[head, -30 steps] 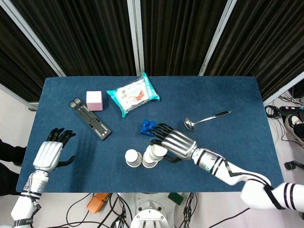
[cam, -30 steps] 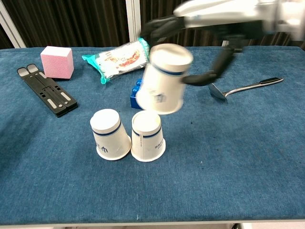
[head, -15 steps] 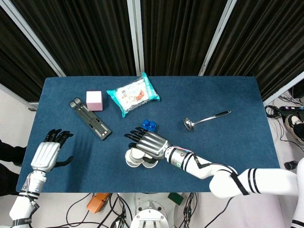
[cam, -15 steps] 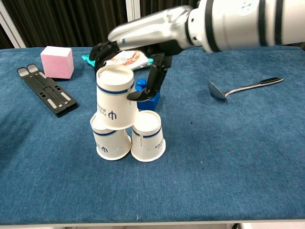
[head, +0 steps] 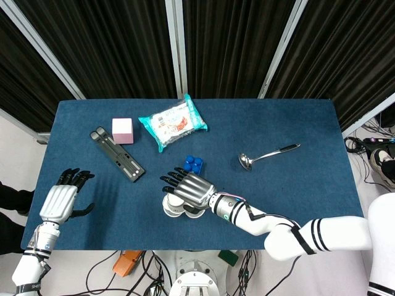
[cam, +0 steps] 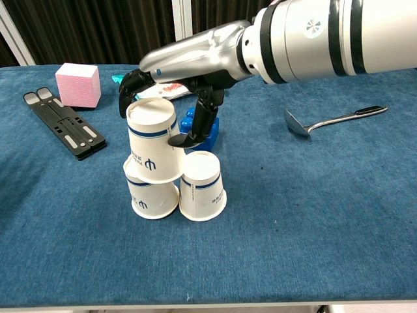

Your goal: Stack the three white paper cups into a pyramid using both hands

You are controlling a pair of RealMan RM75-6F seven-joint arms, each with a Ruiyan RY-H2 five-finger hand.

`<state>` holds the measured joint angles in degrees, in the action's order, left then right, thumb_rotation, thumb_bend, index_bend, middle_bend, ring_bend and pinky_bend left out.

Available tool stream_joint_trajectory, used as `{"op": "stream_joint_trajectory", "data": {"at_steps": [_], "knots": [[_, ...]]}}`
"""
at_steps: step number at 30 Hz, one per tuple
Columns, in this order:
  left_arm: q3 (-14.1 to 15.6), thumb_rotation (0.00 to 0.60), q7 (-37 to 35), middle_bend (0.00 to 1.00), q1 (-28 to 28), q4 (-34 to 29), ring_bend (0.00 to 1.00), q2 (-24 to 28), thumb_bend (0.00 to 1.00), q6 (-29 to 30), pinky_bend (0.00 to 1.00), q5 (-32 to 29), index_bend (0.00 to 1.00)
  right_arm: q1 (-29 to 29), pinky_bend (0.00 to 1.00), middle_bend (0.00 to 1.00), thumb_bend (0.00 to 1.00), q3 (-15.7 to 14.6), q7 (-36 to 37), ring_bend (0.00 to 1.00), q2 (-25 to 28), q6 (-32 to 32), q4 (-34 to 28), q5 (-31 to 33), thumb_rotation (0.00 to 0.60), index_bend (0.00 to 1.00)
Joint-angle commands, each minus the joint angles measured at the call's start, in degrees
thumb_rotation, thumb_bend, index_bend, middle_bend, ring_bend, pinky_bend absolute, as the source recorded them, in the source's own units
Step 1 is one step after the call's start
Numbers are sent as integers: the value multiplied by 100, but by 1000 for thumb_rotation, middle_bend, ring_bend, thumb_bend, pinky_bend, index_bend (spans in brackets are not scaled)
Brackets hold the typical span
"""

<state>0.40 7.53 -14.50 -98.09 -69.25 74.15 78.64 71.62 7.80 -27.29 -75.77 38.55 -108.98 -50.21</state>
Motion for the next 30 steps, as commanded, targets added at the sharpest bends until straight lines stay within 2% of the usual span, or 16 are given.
{"op": "stream_joint_trajectory", "data": {"at_steps": [1, 7, 11, 15, 18, 24, 30], "knots": [[-9, 593, -7, 136, 8, 4, 65, -3, 259, -2, 15, 5, 190, 28, 4, 47, 549, -43, -18, 0, 3, 46, -24, 19, 600, 197], [-49, 594, -20, 136, 14, 25, 65, 4, 259, -20, 15, 8, 190, -69, 3, 47, 549, -69, 54, 0, 181, 317, -226, -122, 600, 92], [-102, 594, -49, 136, 18, 93, 65, 22, 259, 10, 15, 18, 190, -528, 3, 47, 549, -201, 107, 0, 632, 930, -509, -604, 600, 15], [-150, 595, -77, 136, 32, 270, 65, 22, 257, 85, 15, 75, 190, -1429, 3, 46, 546, -632, 15, 0, 1207, 2081, -667, -1335, 600, 0], [-186, 593, -86, 137, 53, 445, 65, -9, 250, 188, 15, 143, 190, -2145, 3, 41, 497, -956, 197, 0, 1477, 2868, -617, -1840, 600, 0], [-298, 600, -164, 136, 160, 820, 65, -131, 237, 595, 15, 325, 190, -3738, 0, 6, 441, -1629, 1458, 0, 1724, 4253, 130, -2814, 600, 0], [-190, 600, -204, 136, 338, 967, 65, -198, 235, 913, 15, 594, 190, -4942, 0, 0, 441, -1899, 2547, 0, 1580, 5168, 1055, -3144, 600, 0]]}}
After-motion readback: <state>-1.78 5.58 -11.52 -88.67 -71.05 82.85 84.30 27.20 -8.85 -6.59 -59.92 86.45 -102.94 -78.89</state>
